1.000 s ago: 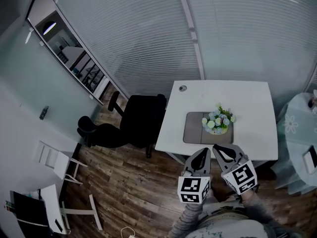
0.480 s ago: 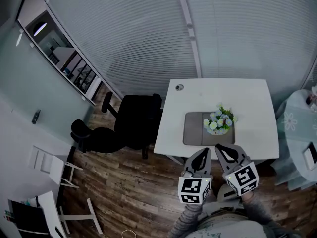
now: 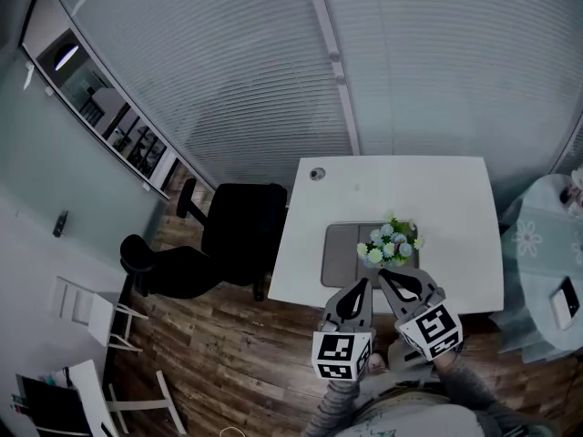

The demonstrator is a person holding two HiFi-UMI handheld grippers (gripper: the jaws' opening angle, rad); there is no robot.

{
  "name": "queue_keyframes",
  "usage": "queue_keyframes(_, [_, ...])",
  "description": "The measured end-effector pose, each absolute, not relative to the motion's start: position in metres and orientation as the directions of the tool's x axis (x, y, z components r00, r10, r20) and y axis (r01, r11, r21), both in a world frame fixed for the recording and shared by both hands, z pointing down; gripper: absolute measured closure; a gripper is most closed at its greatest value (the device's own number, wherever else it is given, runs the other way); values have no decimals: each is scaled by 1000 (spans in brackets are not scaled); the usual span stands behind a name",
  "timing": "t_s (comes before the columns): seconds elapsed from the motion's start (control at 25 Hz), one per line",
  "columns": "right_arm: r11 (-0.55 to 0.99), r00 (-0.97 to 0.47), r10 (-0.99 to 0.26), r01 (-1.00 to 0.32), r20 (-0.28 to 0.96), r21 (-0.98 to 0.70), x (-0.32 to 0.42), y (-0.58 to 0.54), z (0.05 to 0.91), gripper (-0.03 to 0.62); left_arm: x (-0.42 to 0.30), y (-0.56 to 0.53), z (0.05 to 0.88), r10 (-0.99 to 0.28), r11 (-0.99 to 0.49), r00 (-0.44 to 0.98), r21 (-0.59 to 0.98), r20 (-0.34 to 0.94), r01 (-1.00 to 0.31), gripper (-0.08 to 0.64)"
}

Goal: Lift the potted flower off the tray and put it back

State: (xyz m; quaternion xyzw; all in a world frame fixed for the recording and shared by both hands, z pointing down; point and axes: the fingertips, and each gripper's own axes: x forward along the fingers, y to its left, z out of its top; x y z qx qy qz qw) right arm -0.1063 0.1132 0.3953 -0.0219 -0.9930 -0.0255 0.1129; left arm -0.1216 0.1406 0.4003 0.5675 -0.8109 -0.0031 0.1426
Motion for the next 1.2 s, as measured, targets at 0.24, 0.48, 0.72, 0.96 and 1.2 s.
queue_keyframes(0.24, [997, -975, 46, 57, 215, 45, -114, 71, 392, 569, -134, 109, 402, -910, 369, -329, 131, 251, -920, 549])
queue_keyframes(0.48, [999, -979, 19, 28, 202, 40, -108, 30, 390, 569, -144, 86, 395, -916, 348, -318, 87, 244, -934, 549])
queue_keyframes(0.72, [1000, -980, -10, -6, 197, 22, -98, -2, 394, 569, -142, 61, 390, -920, 344, -318, 82, 227, -935, 549])
queue_keyframes(0.96, [1000, -977, -26, -23, 210, 20, -93, -18, 397, 569, -151, 49, 389, -920, 340, -313, 84, 235, -937, 549])
queue_keyframes(1.2, [994, -971, -107, -109, 216, 4, -92, -34, 401, 568, -162, 31, 392, -943, 260, -231, 96, 238, -961, 549])
